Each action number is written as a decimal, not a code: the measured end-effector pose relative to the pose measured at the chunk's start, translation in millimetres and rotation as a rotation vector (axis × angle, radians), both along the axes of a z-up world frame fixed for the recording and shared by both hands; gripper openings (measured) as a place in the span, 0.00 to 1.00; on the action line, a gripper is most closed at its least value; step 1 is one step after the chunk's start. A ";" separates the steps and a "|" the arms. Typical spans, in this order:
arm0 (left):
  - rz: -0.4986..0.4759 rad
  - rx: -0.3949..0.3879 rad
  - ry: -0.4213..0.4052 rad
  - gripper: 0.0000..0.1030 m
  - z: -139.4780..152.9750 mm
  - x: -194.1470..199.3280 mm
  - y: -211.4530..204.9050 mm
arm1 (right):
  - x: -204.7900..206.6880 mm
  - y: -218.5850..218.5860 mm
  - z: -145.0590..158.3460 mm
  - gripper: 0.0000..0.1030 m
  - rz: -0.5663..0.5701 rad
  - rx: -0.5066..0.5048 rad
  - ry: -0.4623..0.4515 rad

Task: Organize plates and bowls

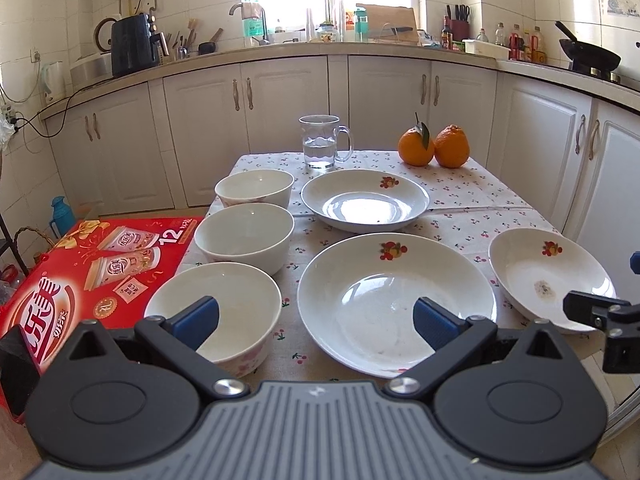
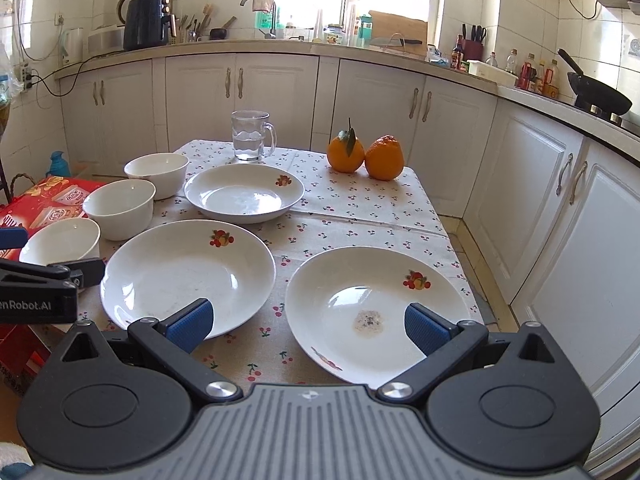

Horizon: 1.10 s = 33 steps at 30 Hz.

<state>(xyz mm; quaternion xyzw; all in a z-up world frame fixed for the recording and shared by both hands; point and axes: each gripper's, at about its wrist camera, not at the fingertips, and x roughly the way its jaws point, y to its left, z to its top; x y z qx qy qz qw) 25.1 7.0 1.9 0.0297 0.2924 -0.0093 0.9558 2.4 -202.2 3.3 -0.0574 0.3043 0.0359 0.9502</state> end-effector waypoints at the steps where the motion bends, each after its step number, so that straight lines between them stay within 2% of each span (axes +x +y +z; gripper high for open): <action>1: 0.010 -0.004 0.001 0.99 -0.3 2.5 1.1 | 1.4 -4.4 -2.2 1.00 -0.002 -0.006 0.005; 8: -0.015 -0.088 0.008 0.99 -3.9 21.9 9.6 | 10.2 -47.8 -38.8 1.00 -0.061 -0.026 0.115; 12: -0.051 -0.071 0.006 0.99 -4.7 31.6 2.0 | 14.9 -63.2 -54.7 1.00 -0.063 -0.033 0.158; 15: -0.087 -0.086 0.024 0.99 -5.6 40.8 -5.2 | 20.0 -70.1 -64.1 1.00 -0.048 -0.032 0.177; 18: -0.122 -0.099 0.050 0.99 -7.8 50.8 -12.5 | 26.8 -75.4 -70.6 1.00 -0.033 -0.014 0.192; 27: -0.207 -0.075 0.086 0.99 -10.6 71.4 -37.2 | 42.4 -84.1 -83.6 1.00 0.047 0.001 0.218; 33: -0.268 -0.060 0.117 0.99 -12.6 85.2 -52.9 | 51.6 -94.1 -87.9 1.00 0.088 0.071 0.235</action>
